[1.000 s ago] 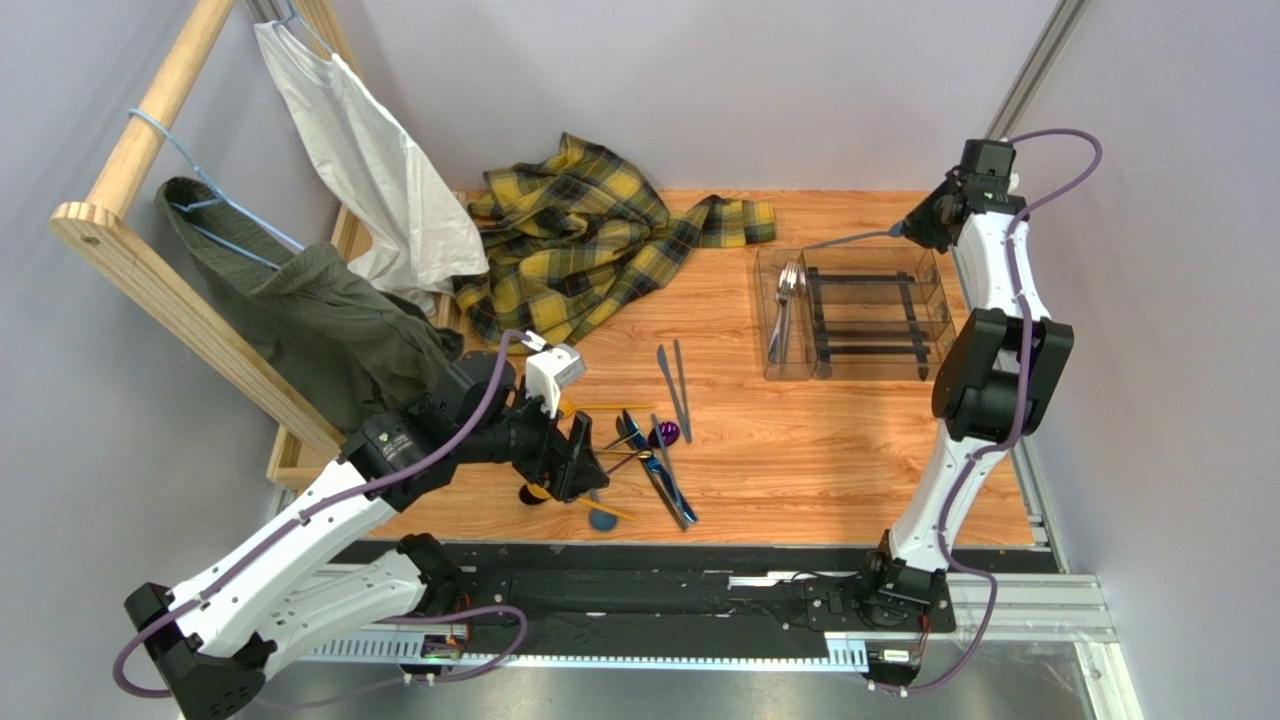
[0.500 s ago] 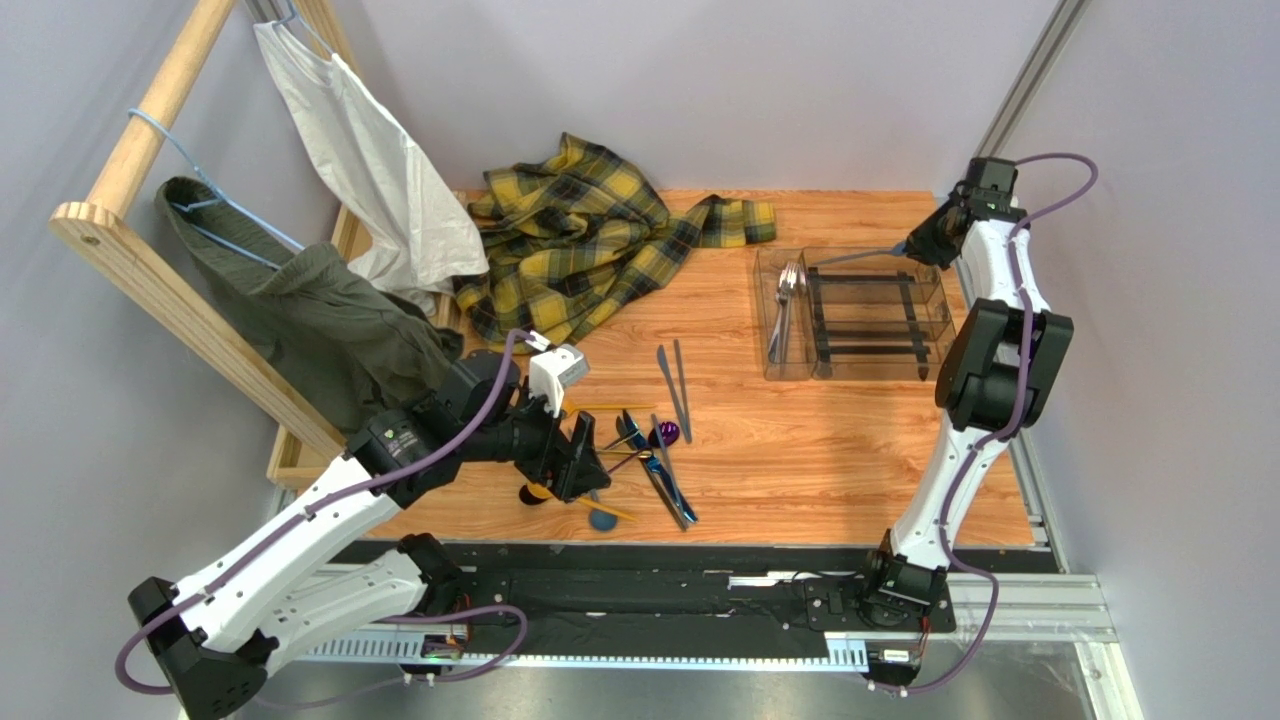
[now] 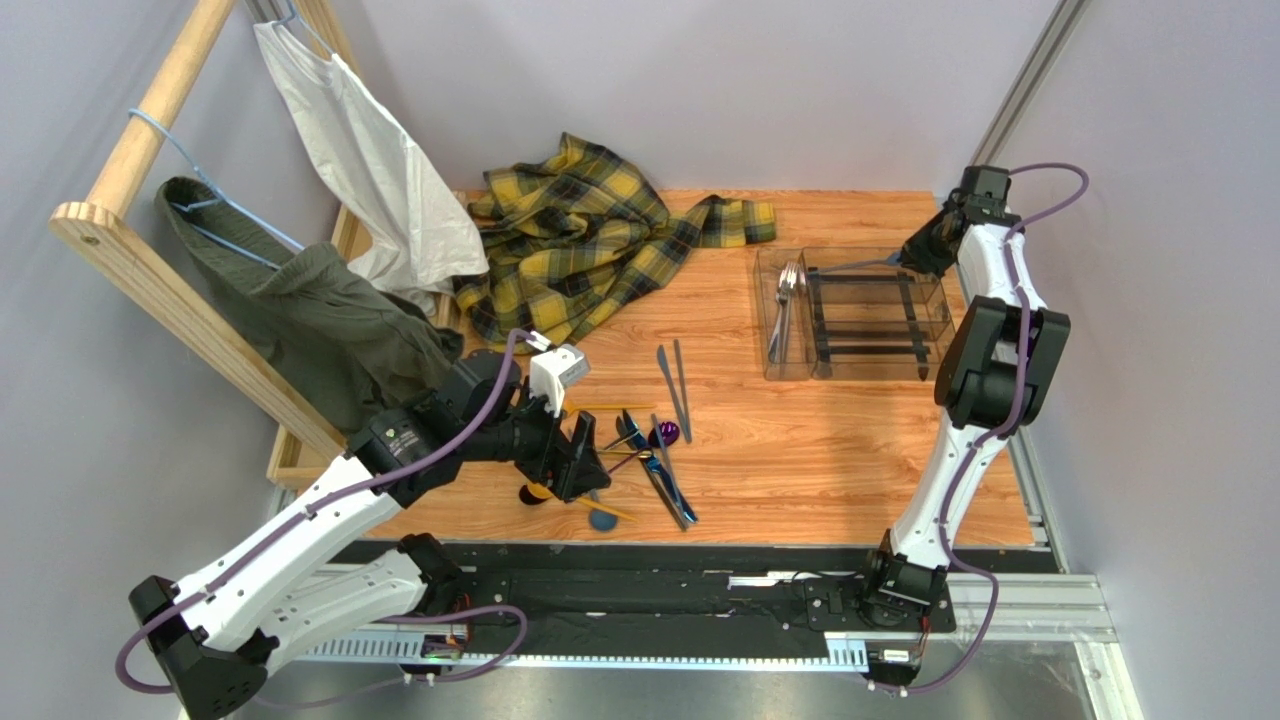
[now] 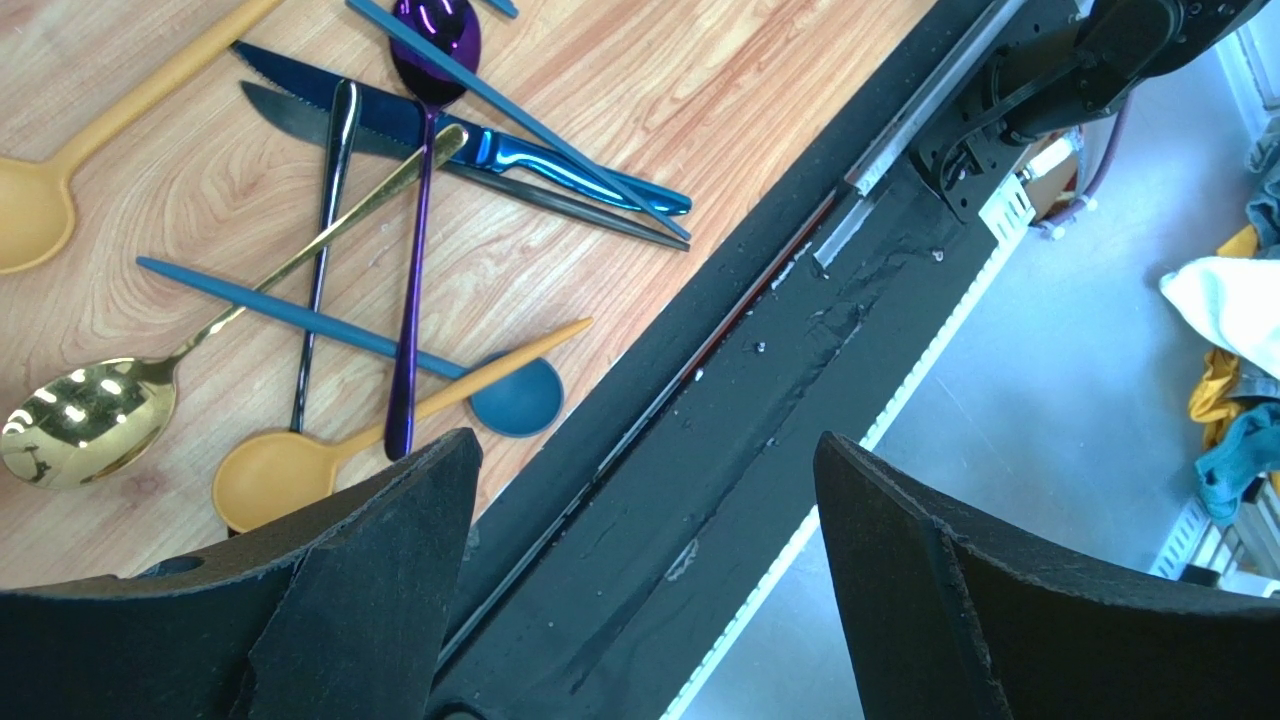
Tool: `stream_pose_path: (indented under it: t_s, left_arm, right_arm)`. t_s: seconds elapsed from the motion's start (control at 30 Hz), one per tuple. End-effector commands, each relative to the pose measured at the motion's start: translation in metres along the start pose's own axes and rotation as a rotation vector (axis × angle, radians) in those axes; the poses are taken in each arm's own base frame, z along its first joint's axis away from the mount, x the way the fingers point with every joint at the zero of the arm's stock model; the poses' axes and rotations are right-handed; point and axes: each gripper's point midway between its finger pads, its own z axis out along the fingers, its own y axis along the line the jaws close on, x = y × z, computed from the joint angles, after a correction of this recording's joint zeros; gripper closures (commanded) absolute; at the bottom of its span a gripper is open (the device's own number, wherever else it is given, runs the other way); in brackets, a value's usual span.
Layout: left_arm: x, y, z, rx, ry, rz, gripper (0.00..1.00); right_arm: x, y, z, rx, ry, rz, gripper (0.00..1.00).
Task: Sort the eating utensils into containers
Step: Place the spoon in the storage box.
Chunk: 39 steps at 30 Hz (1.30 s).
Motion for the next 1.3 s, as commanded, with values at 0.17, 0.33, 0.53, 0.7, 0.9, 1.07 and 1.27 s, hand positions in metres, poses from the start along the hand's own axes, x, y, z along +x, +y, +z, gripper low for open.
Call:
stream_pose_path:
  t_s: [0.17, 0.33, 0.53, 0.7, 0.9, 1.07, 1.27]
  left_arm:
    - [-0.003, 0.002, 0.001, -0.008, -0.007, 0.001, 0.1]
    - [-0.003, 0.003, 0.001, -0.013, -0.009, 0.0, 0.1]
    - [-0.004, 0.003, 0.002, -0.016, -0.013, -0.001, 0.1]
    - [-0.003, 0.005, 0.003, -0.023, -0.012, -0.007, 0.1]
    - [-0.004, 0.007, 0.003, -0.037, -0.019, -0.015, 0.1]
    - [-0.007, 0.012, -0.002, -0.077, -0.035, -0.01, 0.1]
    - [-0.008, 0.016, -0.005, -0.103, -0.053, -0.009, 0.09]
  right_arm:
    - [0.0, 0.005, 0.006, -0.031, -0.003, -0.003, 0.84]
    - [-0.004, 0.011, -0.002, -0.05, -0.014, -0.004, 0.77]
    - [-0.009, 0.026, -0.017, -0.108, -0.031, 0.008, 0.54]
    - [-0.018, 0.049, -0.05, -0.19, -0.075, 0.012, 0.44]
    - [-0.016, 0.09, -0.11, -0.298, -0.142, -0.032, 0.36]
    - [0.0, 0.112, -0.156, -0.382, -0.185, -0.059, 0.32]
    - [0.034, 0.114, -0.2, -0.466, -0.192, -0.077, 0.3]
